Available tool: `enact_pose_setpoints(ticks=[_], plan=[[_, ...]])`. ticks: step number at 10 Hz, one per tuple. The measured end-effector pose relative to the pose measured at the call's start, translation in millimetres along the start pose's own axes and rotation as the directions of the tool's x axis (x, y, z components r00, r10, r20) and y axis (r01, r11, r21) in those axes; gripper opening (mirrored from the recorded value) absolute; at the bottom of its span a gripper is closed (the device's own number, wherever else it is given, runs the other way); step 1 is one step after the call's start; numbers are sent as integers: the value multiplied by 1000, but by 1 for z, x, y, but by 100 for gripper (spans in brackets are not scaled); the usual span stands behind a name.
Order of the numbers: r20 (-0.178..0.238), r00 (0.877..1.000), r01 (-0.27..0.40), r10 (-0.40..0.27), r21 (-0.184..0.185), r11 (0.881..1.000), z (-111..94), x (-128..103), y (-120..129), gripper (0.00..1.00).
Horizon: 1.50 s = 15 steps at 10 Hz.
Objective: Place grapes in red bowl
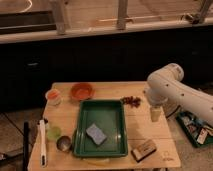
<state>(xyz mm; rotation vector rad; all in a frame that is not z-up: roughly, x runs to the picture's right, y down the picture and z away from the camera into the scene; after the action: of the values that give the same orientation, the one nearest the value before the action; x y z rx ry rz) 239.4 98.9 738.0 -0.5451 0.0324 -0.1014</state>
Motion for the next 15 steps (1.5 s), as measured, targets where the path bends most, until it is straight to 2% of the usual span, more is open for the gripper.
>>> enact_pose_setpoints(ticks=[2, 6, 9, 15], plan=[[-4, 999, 39, -39, 9, 999, 14, -17, -21, 80], [-9, 998, 66, -66, 21, 998, 24, -19, -30, 80], [-5, 995, 98, -98, 34, 995, 36, -25, -55, 80], [-3, 990, 143, -143, 54, 988, 49, -24, -69, 80]])
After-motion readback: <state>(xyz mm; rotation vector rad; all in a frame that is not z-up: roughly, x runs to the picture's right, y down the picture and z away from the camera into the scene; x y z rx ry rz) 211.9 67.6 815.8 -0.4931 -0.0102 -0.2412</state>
